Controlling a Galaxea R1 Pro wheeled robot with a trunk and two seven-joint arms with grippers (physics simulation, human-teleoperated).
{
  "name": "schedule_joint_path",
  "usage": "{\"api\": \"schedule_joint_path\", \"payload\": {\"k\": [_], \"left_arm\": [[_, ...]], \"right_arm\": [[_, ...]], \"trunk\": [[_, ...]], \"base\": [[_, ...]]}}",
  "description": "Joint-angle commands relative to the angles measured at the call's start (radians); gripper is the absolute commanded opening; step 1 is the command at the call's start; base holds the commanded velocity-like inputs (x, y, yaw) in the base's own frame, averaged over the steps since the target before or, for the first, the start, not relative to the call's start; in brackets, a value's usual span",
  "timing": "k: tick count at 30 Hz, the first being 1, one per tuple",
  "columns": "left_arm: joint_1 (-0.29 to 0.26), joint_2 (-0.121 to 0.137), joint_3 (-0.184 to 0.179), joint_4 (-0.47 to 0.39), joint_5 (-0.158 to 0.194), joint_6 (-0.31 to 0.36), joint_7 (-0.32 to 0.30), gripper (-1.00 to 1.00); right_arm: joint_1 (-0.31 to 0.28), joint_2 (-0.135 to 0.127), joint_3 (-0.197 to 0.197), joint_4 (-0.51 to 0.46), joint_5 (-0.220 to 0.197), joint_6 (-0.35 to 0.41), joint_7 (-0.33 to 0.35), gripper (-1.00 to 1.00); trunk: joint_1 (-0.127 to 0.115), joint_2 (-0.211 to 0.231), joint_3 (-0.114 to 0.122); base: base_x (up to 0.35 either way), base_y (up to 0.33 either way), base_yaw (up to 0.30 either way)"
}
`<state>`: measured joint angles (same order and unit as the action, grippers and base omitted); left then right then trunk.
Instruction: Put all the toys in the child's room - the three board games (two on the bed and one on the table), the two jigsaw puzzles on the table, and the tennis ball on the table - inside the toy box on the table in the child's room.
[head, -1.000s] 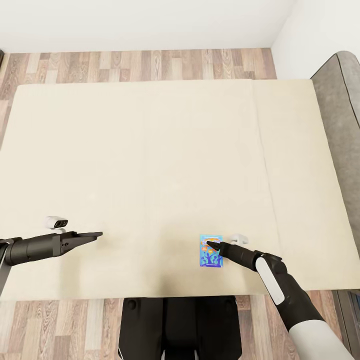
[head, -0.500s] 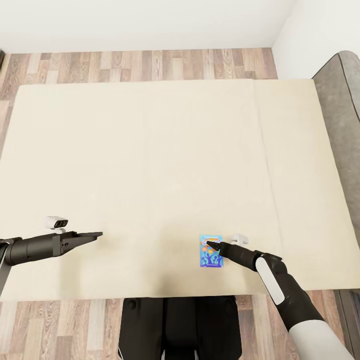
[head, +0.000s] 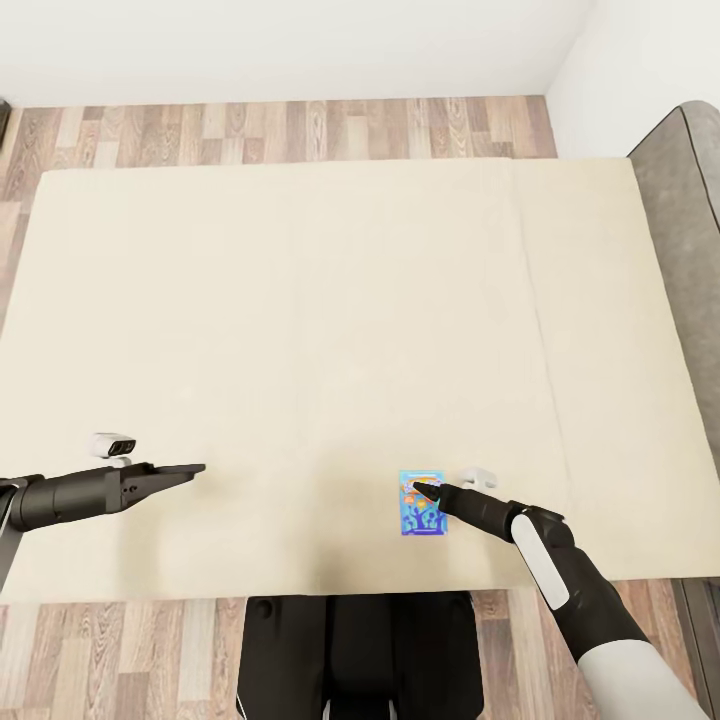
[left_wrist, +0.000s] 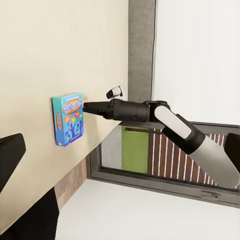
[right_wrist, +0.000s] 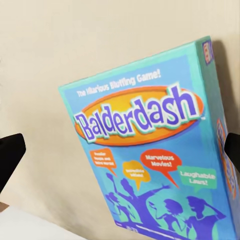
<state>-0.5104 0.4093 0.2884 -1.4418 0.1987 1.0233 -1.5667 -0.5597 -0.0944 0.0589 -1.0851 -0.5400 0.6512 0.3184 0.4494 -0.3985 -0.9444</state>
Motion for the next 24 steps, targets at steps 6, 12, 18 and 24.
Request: {"api": "schedule_joint_path", "payload": {"k": [6, 12, 18, 24], "left_arm": [[0.0, 0.0, 0.0, 0.0, -0.001, 0.011, -0.004, 1.0], [0.006, -0.005, 0.001, 0.006, 0.002, 0.005, 0.0, 1.0], [0.013, -0.039, 0.0, 0.019, 0.003, -0.004, 0.0, 1.0], [0.014, -0.068, 0.0, 0.021, 0.0, -0.005, -0.002, 1.0]], "right_arm": [[0.0, -0.001, 0.001, -0.001, -0.001, 0.004, 0.001, 1.0], [-0.004, 0.005, 0.006, 0.001, 0.015, -0.004, -0.006, 1.0], [0.0, 0.038, 0.002, 0.007, 0.02, -0.01, -0.003, 1.0], [0.001, 0.047, 0.001, 0.01, 0.019, -0.01, 0.0, 1.0]], "trunk": [[0.001, -0.002, -0.001], [0.001, -0.002, -0.001], [0.001, -0.002, -0.001], [0.001, -0.002, -0.001]], "base": [[0.0, 0.066, 0.0], [0.0, 0.091, 0.0], [0.0, 0.0, 0.0], [0.0, 0.0, 0.0]]}}
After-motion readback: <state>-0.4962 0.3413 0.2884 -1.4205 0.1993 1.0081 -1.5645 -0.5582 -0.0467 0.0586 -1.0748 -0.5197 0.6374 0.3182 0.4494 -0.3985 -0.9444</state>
